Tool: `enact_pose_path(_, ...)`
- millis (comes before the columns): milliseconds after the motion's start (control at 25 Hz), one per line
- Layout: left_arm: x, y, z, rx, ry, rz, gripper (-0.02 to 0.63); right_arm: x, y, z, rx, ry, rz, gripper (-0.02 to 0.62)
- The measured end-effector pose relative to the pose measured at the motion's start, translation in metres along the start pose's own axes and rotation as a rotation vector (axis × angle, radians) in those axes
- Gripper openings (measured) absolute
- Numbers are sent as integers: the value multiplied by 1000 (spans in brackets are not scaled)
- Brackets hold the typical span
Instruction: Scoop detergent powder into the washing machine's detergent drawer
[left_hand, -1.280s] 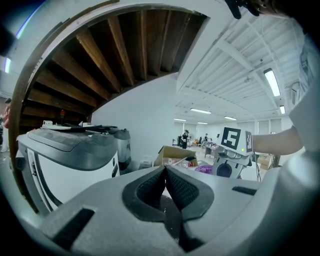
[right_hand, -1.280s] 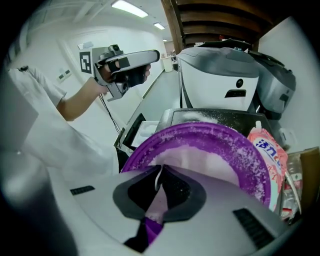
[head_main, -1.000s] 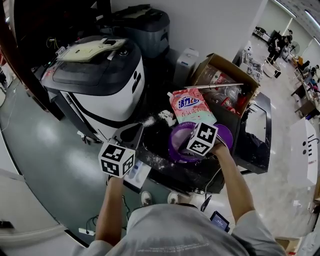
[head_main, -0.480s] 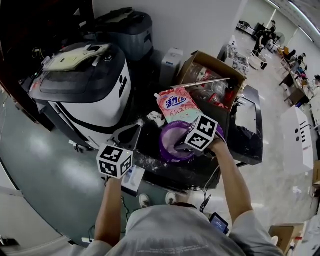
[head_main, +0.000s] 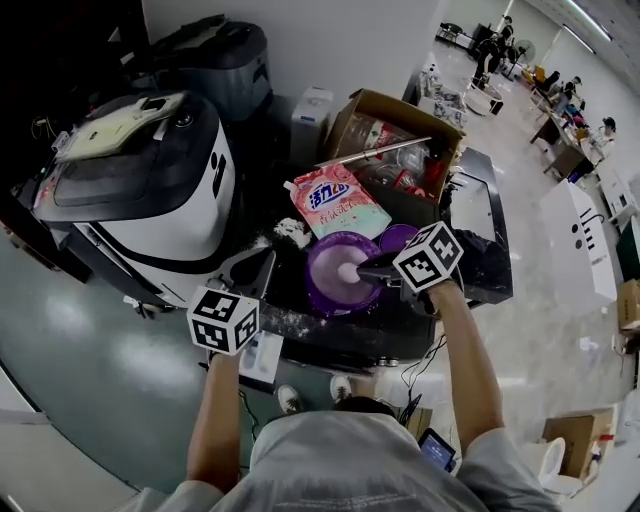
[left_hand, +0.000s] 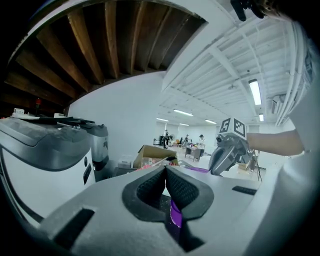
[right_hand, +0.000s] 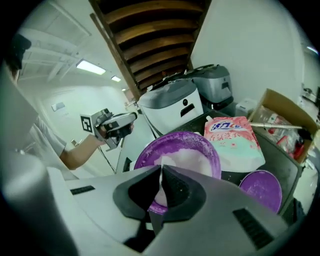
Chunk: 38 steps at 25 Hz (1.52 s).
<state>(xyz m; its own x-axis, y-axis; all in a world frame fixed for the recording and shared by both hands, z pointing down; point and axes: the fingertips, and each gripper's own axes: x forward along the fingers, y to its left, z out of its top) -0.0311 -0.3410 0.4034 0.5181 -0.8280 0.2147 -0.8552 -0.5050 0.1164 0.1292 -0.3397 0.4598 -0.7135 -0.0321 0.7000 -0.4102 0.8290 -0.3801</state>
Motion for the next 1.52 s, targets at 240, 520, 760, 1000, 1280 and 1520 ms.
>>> enact_pose_path(240,-5,-3,-11,-6,19,-39,9,-18,-10,-9,179,-232,-77,14)
enact_pose_path(520,-14,0,-22,-14,36,-57,9,-45,-9,-13,334,-498,-165,12)
enact_pose_path(760,-28,-3,-19,-16,27,-28,9,-67,0,-14,367,-601,-191,14)
enact_pose_path(1000,-47,-14,-15,0,20,14,9,-78,20,-18,331,-659,-209,14)
enact_pose_path(1280,-78,-50,-9,30,6,57,9,-94,53,-39,305,-712,-163,14)
enact_pose_path(1520,-115,-86,-22,13,10,105,9,-103,73,-68,339,-757,-119,14)
